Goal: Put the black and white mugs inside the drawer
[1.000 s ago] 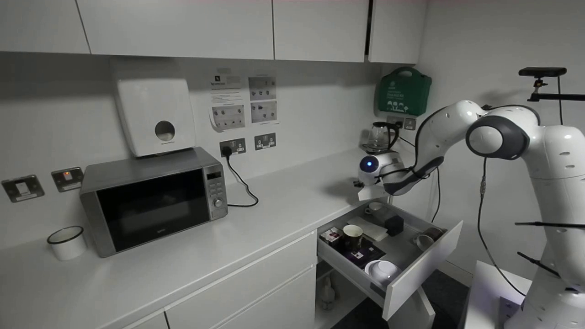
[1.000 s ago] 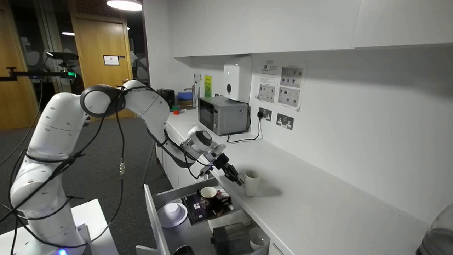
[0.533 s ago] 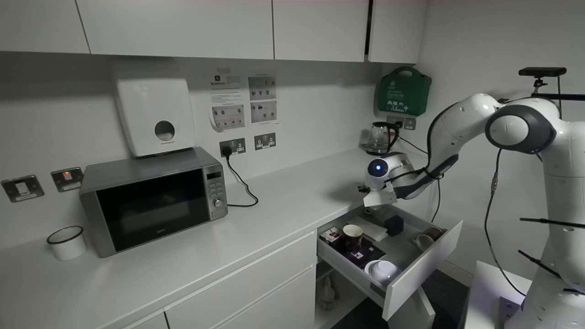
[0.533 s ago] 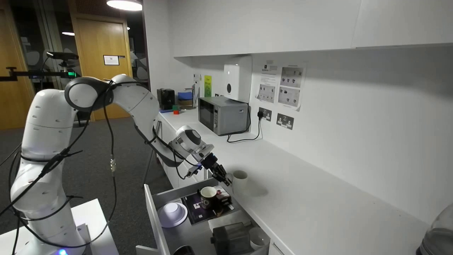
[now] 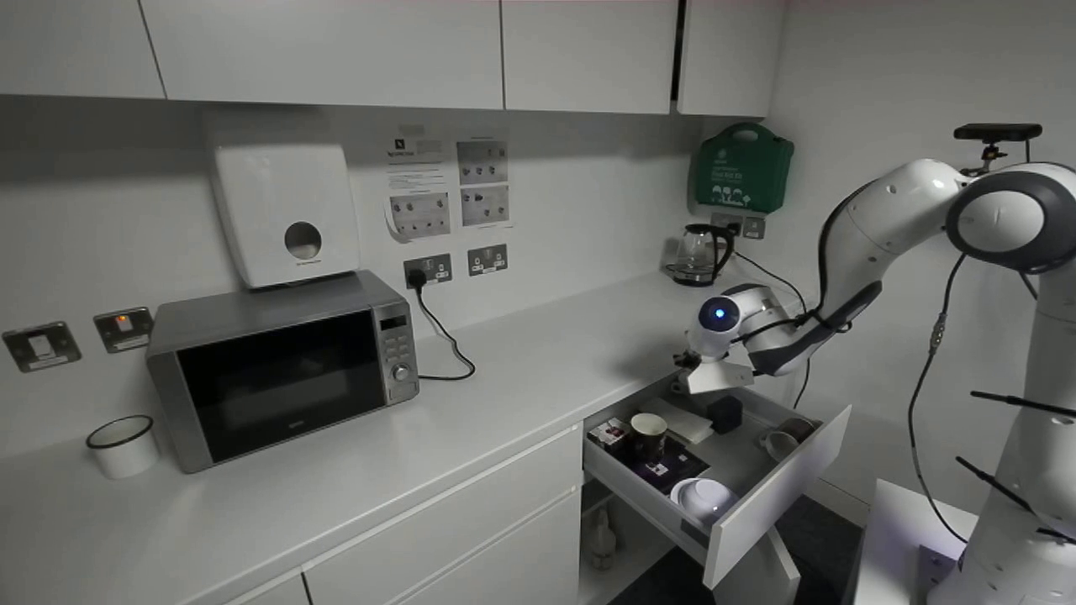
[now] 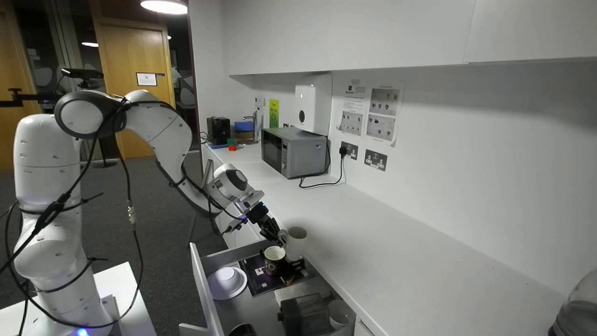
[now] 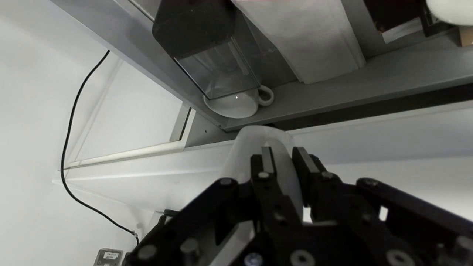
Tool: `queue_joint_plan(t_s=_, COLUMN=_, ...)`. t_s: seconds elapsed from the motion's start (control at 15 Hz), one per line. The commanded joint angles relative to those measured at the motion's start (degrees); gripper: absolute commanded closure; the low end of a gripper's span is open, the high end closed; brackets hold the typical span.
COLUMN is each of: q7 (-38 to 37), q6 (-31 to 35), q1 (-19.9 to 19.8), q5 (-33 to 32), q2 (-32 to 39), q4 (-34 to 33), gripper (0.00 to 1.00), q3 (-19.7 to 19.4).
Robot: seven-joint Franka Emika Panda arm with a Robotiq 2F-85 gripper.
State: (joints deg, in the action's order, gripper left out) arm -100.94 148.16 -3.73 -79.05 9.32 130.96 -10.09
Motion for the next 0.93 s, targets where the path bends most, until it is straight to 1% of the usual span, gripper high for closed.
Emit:
queue_joint_plan(t_s=0.0, q7=-1.83, q6=-1.35, q1=-0.64, q5=-2.04, q2=-6.39, q4=6.02, gripper=0.95, q3=1.36)
queue_joint_plan(t_s=0.13, q7=-2.31, q6=-1.14, q1=-0.53, q5=-2.18, q2=-7.36, q4=7.66, gripper=0.95, q3=1.83)
queue_joint_plan(t_s=0.2, q7=-2.84, q6=-0.86, q1=0.57, q5=-2.29, q2=-7.36, q4=8.27, gripper=0.95, q3=1.00)
queue_joint_plan(t_s=0.4, q7=-4.69, q6=0.10, q1=0.77, q5=-1.99, q2=-7.22, q4=10.22, gripper=0.95, q3=1.72)
queue_joint_plan(t_s=0.6, q7=-8.05, q6=0.18, q1=1.59, q5=-1.56, q2=-6.03, q4=11.61, gripper=0.95, q3=2.34)
queue_joint_plan(t_s=0.87, q7=-13.86, q6=-1.93, q1=3.45, q5=-2.47, q2=-3.29, q4=10.84, gripper=0.95, q3=3.42)
